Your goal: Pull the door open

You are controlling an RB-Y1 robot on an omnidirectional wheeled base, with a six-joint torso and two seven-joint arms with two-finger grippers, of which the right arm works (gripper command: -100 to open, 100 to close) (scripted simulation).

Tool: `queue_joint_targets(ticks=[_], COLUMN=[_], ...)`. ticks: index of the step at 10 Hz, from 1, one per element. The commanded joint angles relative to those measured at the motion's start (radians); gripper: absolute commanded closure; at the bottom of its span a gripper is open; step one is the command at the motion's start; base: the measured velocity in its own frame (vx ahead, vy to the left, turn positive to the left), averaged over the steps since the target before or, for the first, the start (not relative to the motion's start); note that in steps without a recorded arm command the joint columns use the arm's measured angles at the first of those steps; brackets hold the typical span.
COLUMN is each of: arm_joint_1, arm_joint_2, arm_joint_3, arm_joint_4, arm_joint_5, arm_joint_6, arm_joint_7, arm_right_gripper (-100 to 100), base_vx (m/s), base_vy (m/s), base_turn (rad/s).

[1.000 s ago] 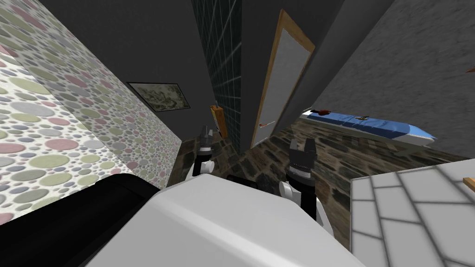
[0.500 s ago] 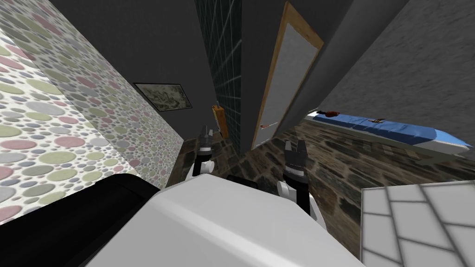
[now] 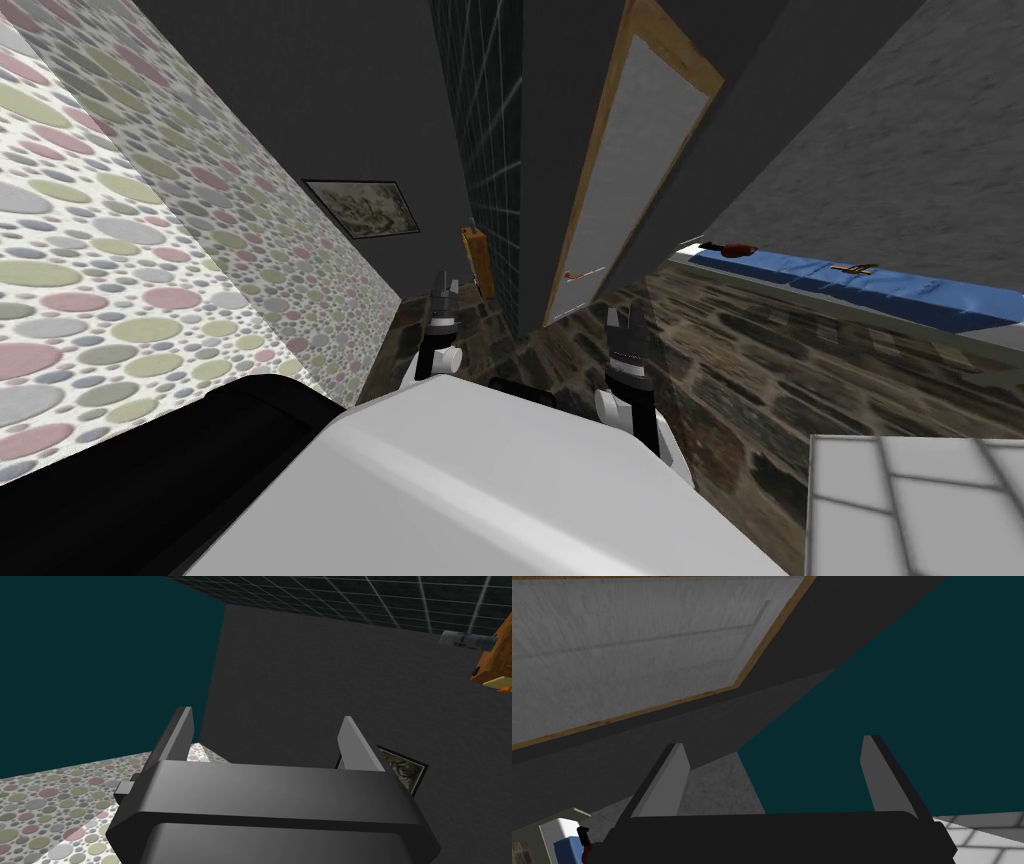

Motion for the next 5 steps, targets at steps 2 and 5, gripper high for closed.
queue_joint_targets(ticks=[2, 5], arm_joint_1=[-0.014, -0.035], arm_joint_2=[-0.011, -0.028], arm_joint_3=[0.01, 0.017], arm_joint_4=[0.057, 0.129], arm_joint_5=[-0.003, -0.008], arm_joint_6=[-0.013, -0.028], arm_joint_7=[-0.011, -0.027], arm_right_gripper=[-100, -100], base_vx=[0.083, 0.092], base_vy=[-0.062, -0.076], base_turn=[0.098, 0.108])
